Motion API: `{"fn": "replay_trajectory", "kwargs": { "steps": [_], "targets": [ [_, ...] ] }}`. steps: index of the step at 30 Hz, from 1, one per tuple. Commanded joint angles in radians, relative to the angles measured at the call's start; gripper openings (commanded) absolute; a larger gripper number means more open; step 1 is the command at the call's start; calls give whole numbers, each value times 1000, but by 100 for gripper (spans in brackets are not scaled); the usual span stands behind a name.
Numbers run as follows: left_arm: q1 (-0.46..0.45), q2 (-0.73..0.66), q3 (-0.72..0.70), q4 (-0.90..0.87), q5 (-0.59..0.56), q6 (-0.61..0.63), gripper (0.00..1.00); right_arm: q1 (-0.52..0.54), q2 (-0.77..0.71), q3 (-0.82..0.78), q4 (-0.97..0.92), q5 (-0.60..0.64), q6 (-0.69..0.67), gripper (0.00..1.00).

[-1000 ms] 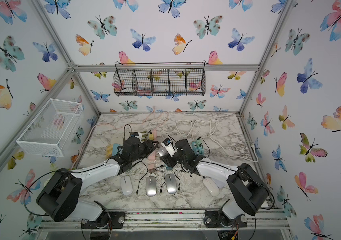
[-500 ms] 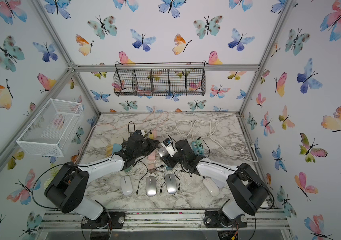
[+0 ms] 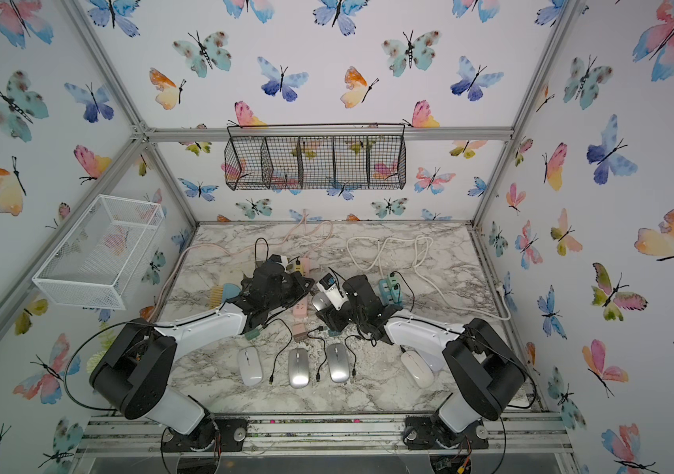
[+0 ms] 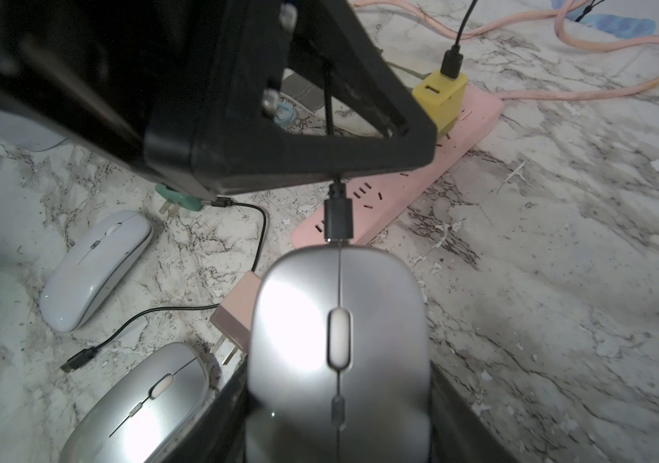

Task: Unplug the wireless mouse
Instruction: Remove the power cord from the mouse.

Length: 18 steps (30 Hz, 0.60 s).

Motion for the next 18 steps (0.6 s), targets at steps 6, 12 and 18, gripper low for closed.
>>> {"fn": "replay_trajectory", "kwargs": {
  "steps": [6, 12, 18],
  "targets": [
    [132, -78, 25, 12, 89, 28, 0, 6, 0, -2, -96, 3, 27, 1],
    [134, -76, 14, 35, 125, 31, 0, 7, -2, 24, -170, 20, 27, 1],
    [134, -82, 17, 9, 169, 108, 0, 10, -94, -4, -239, 139, 146, 1]
  ]
}}
